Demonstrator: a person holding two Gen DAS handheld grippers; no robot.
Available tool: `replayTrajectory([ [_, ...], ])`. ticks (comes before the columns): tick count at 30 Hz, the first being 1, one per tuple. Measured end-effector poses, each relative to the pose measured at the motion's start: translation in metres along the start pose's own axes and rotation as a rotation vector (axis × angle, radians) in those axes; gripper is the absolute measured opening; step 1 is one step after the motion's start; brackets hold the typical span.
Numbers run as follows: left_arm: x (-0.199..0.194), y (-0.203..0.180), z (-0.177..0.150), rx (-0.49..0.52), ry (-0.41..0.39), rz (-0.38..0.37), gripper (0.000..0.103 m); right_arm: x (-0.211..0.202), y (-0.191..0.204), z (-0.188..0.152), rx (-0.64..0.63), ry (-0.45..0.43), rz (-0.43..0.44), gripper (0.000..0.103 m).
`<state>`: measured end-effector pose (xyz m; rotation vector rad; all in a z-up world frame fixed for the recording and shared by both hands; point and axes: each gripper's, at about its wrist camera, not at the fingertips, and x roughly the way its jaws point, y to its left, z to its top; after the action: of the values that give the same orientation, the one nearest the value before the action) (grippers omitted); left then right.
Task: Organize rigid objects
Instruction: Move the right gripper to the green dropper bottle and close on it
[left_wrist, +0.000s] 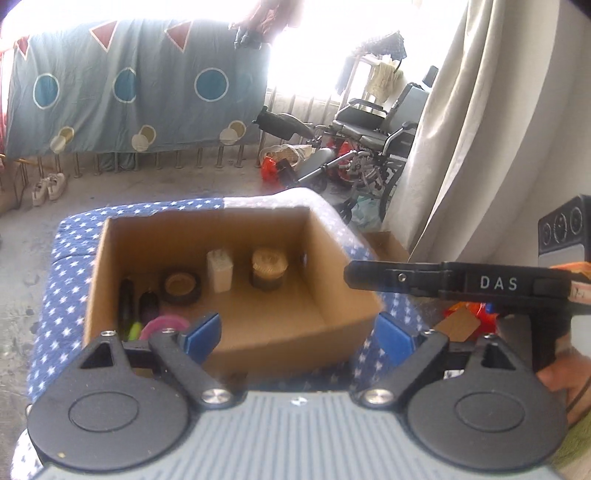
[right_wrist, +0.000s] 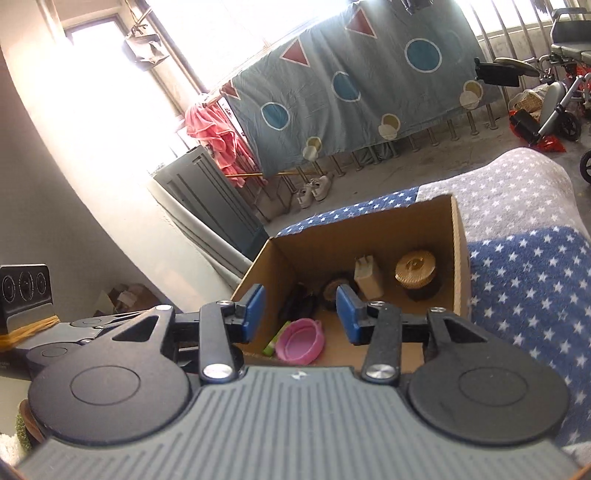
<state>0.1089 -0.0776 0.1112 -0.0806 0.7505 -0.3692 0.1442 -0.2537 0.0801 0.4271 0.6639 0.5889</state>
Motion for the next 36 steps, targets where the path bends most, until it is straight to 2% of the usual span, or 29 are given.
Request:
replayTrajectory([
  [8,-0.023,0.015,-0.072,0.037,-0.015,0.081,0.091,0.019,0.027,-0.085,0.043,0.064,0.036,0.044],
  [13,-0.014,0.018,-0.107,0.099,-0.034,0.157,0.089,0.046,0.052,-0.115,-0.002,0.164,0.062,0.044],
  [15,-0.009,0.016,-0.116,0.128,-0.056,0.190,0.089,0.059,0.063,-0.119,-0.028,0.208,0.072,0.044],
  [18,0.002,0.021,-0.125,0.119,-0.053,0.220,0.087,0.076,0.078,-0.121,-0.091,0.254,0.068,0.044],
  [22,0.012,0.034,-0.131,0.088,-0.053,0.230,0.074,0.095,0.092,-0.117,-0.202,0.295,0.039,0.042],
  [29,0.023,0.040,-0.135,0.082,-0.053,0.221,0.060,0.116,0.109,-0.111,-0.348,0.314,0.009,0.038],
  [34,0.029,0.041,-0.137,0.080,-0.052,0.219,0.058,0.131,0.116,-0.107,-0.396,0.324,-0.004,0.036],
  [36,0.034,0.041,-0.137,0.079,-0.053,0.229,0.058,0.137,0.116,-0.107,-0.400,0.334,-0.007,0.029],
])
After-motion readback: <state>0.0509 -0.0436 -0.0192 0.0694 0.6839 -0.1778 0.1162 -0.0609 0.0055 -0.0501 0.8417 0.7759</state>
